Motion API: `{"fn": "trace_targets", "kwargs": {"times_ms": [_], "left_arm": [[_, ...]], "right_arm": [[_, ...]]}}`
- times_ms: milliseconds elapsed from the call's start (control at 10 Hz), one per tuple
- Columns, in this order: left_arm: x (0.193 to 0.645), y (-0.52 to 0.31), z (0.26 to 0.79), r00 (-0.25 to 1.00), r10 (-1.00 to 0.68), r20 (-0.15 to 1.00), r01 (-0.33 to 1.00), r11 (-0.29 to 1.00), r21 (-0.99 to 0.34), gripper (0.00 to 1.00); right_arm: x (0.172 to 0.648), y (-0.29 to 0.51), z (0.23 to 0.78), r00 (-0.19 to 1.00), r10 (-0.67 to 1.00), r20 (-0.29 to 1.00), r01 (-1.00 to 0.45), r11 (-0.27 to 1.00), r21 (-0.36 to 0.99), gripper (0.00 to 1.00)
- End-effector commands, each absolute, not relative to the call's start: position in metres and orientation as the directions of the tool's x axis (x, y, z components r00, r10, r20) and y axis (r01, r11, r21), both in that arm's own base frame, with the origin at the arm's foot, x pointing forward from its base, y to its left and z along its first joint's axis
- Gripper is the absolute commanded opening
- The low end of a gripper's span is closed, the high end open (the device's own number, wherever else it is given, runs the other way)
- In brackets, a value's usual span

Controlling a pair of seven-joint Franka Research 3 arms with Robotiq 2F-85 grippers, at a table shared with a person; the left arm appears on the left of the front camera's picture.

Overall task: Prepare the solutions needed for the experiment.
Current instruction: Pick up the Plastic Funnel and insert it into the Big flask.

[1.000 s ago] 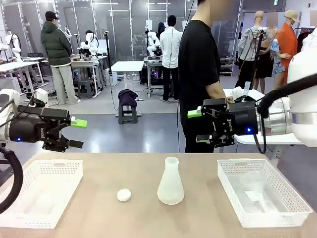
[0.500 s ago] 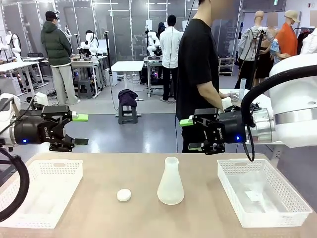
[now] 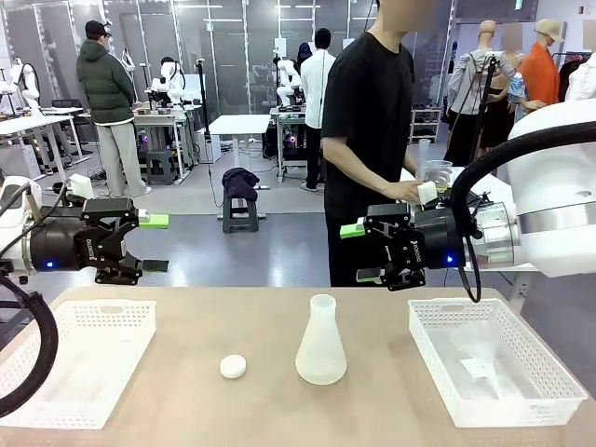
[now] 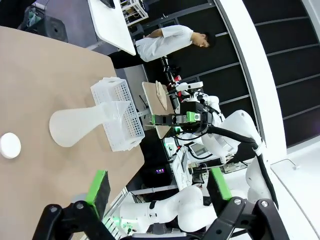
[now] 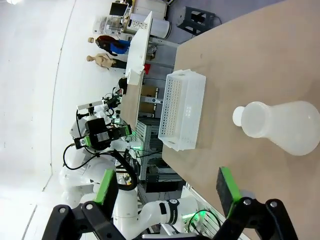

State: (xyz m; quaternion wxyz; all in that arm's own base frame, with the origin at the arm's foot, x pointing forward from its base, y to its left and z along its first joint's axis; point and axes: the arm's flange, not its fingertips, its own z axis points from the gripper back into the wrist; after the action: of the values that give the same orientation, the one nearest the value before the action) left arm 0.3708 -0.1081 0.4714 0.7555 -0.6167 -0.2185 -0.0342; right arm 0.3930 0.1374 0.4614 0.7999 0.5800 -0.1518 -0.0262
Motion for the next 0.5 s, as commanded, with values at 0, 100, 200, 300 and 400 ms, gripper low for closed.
{"fn": "trace_targets", "kwargs": {"times_ms": [0, 100, 200, 300, 400], "left_arm": [[0.368, -0.104, 0.473, 0.906, 0.211, 0.368, 0.318, 0.234, -0.919, 1.00], [0.368, -0.104, 0.473, 0.906, 0.211, 0.368, 0.318, 0.234, -0.919, 1.00], [0.368, -0.104, 0.473, 0.906, 0.211, 0.368, 0.318, 0.234, -0.919, 1.00], [0.368, -0.104, 0.473, 0.906, 0.211, 0.368, 0.318, 0.234, -0.919, 1.00], [0.368, -0.104, 0.473, 0.906, 0.211, 0.368, 0.318, 0.234, -0.919, 1.00]], "right_arm": [[0.393, 0.140, 0.461, 0.953, -0.230, 0.199, -0.121, 0.311, 0.943, 1.00], [0.393, 0.137, 0.461, 0.953, -0.218, 0.212, -0.134, 0.326, 0.936, 1.00], [0.406, 0.124, 0.471, 0.959, -0.228, 0.171, -0.063, 0.419, 0.906, 1.00], [0.419, 0.106, 0.484, 0.927, -0.346, 0.145, 0.057, 0.512, 0.857, 1.00], [0.429, 0.085, 0.499, 0.876, -0.463, 0.137, 0.165, 0.555, 0.815, 1.00]]}}
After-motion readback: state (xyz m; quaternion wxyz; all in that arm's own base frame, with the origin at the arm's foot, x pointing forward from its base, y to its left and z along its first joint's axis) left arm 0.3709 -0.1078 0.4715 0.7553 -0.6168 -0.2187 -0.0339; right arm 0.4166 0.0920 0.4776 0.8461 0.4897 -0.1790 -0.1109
